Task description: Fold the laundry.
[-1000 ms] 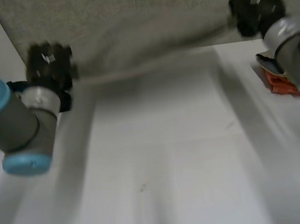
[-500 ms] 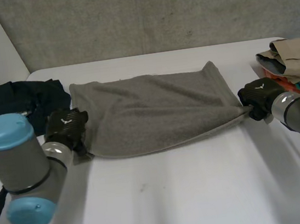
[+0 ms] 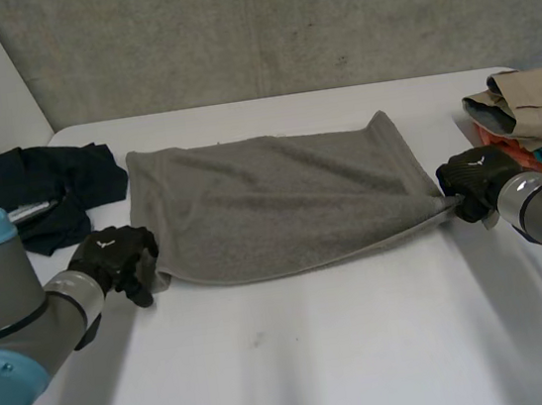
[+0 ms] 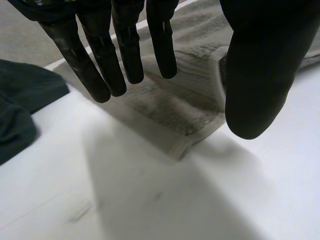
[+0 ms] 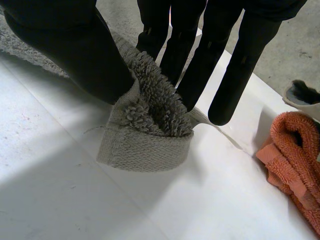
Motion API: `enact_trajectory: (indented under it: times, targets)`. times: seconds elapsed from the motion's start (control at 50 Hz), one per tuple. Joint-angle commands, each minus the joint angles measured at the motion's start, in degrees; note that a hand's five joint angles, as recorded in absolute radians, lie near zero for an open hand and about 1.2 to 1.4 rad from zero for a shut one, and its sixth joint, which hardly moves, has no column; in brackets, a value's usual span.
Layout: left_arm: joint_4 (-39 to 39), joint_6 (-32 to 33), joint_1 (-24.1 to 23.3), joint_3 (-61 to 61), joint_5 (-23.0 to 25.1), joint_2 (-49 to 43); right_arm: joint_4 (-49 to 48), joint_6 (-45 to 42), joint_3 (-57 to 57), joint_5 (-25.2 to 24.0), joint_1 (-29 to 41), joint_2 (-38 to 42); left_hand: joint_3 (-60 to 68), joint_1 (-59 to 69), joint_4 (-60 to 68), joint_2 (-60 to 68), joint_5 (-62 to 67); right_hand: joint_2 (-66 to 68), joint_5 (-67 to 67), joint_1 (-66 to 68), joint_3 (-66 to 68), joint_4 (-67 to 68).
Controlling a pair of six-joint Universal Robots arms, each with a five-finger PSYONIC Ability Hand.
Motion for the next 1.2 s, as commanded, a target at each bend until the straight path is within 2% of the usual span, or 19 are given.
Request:
enact_trajectory:
  times: [0.02, 0.18, 0.3, 0.34, 0.46, 0.48, 0.6, 0.68, 0.76, 0.78, 0.82, 0.84, 0.92, 0.98, 1.06, 1.2]
  targets:
    - [-1.95, -2.15, -4.11, 4.52, -3.05, -3.16, 0.01, -0.09, 0.16, 0.17, -0.19, -0.09, 1.0, 1.16, 1.78, 1.49, 2.04, 12.54, 12.01, 17.6, 11.73, 11.42]
    - [-2.39, -1.98, -7.37, 10.14, -6.48, -7.38, 0.01, -0.09, 0.69, -0.09, -0.54, -0.62, 6.38, 6.54, 7.16, 6.87, 7.41, 12.54, 12.01, 17.6, 11.73, 11.42]
    - [-2.65, -2.15, -8.6, 14.28, -11.05, -10.45, 0.01, 0.0, 1.04, -0.09, -0.8, -1.23, 18.47, 18.63, 19.26, 18.96, 19.51, 12.54, 12.01, 17.6, 11.73, 11.42]
    - [-2.48, -2.15, -9.13, 16.03, -12.64, -12.03, 0.01, 0.09, 1.04, -0.18, -1.06, -1.41, 26.04, 26.2, 26.82, 26.53, 27.08, 12.54, 12.01, 17.6, 11.73, 11.42]
    - [-2.48, -2.41, -9.57, 18.85, -13.78, -14.5, 0.62, 0.26, 1.04, -0.09, -1.5, -2.55, 41.01, 41.17, 41.79, 41.5, 42.05, 12.54, 12.01, 17.6, 11.73, 11.42]
    - [-2.39, -2.33, -9.74, 19.11, -13.52, -14.67, 0.88, 0.09, 1.04, -0.09, -1.59, -2.72, 47.86, 48.02, 48.65, 48.35, 48.9, 12.54, 12.01, 17.6, 11.73, 11.42]
    - [-2.74, -1.19, -9.75, 18.07, -14.13, -12.4, 3.52, -0.18, 0.08, -0.26, -1.85, -3.87, 49.26, 49.42, 50.04, 49.75, 50.3, 12.54, 12.01, 17.6, 11.73, 11.42]
    - [-3.62, 2.41, -8.61, 14.12, -15.54, -6.78, 8.08, -2.02, -1.59, -1.67, -2.12, -5.1, 49.26, 49.42, 50.04, 49.75, 50.3, 12.54, 12.01, 17.6, 11.73, 11.42]
    - [-5.55, 11.45, -8.25, 8.23, -15.1, 0.07, 18.61, -8.95, -4.4, -4.13, -2.91, -5.45, 49.26, 49.42, 50.04, 49.75, 50.3, 12.54, 12.01, 17.6, 11.73, 11.42]
    - [-6.77, 16.69, -8.25, 5.43, -15.28, 2.61, 24.21, -13.14, -5.8, -4.57, -3.61, -5.54, 49.26, 49.42, 50.04, 49.75, 50.3, 12.54, 12.01, 17.6, 11.73, 11.42]
    - [-8.27, 22.43, -8.34, 2.43, -15.45, 5.0, 30.39, -17.82, -6.95, -4.83, -4.23, -5.63, 49.26, 49.42, 50.04, 49.75, 50.3, 12.54, 12.01, 17.6, 11.73, 11.42]
    - [-10.19, 28.2, -8.34, -0.54, -15.63, 7.01, 33.64, -20.19, -7.48, -4.83, -4.49, -5.71, 49.26, 49.42, 50.04, 49.75, 50.3, 12.54, 12.01, 17.6, 11.73, 11.42]
    - [-15.47, 40.26, -9.04, -7.49, -16.24, 10.71, 53.21, -37.21, -8.8, -2.3, -7.03, -5.19, 49.26, 49.42, 50.04, 49.75, 50.3, 12.54, 12.01, 17.6, 11.73, 11.42]
    - [-17.68, 44.86, -10.01, -9.88, -16.68, 11.78, 60.11, -44.1, -9.15, -0.1, -7.92, -5.1, 49.26, 49.42, 50.04, 49.75, 50.3, 12.54, 12.01, 17.6, 11.73, 11.42]
    - [-18.12, 46.28, -12.64, -9.63, -18.08, 11.87, 57.06, -42.81, -10.99, -0.26, -7.92, -4.57, 49.26, 49.42, 50.04, 49.75, 50.3, 12.54, 12.01, 17.6, 11.73, 11.42]
    - [-13.73, 42.15, -14.67, 0.99, -21.52, 9.5, 42.48, -33.85, -14.77, -0.7, -6.25, -0.97, 49.26, 49.42, 50.04, 49.75, 50.3, 12.54, 12.01, 17.6, 11.73, 11.42]
